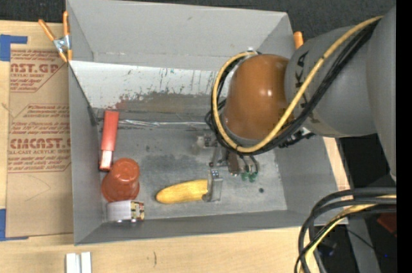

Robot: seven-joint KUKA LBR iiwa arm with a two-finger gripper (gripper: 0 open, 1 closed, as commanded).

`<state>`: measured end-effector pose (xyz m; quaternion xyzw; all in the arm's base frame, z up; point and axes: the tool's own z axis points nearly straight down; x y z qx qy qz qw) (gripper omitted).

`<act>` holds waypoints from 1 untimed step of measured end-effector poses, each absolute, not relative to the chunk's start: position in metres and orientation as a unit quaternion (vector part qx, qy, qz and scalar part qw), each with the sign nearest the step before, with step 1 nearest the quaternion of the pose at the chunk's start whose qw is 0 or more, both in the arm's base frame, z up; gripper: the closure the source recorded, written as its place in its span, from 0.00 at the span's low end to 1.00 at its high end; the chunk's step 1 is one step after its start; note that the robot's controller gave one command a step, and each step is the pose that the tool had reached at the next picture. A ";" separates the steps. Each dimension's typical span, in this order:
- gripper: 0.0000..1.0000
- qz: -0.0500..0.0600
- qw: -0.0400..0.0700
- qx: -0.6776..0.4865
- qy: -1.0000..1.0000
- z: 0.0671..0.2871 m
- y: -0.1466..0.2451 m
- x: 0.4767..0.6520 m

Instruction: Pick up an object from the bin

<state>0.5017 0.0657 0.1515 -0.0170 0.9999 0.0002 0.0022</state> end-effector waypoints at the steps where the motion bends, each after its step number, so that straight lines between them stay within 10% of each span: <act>1: 0.00 0.001 0.002 -0.029 1.000 0.090 0.094 0.495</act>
Offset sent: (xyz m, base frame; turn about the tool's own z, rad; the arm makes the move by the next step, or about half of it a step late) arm -0.0048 0.0644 -0.0815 -0.5826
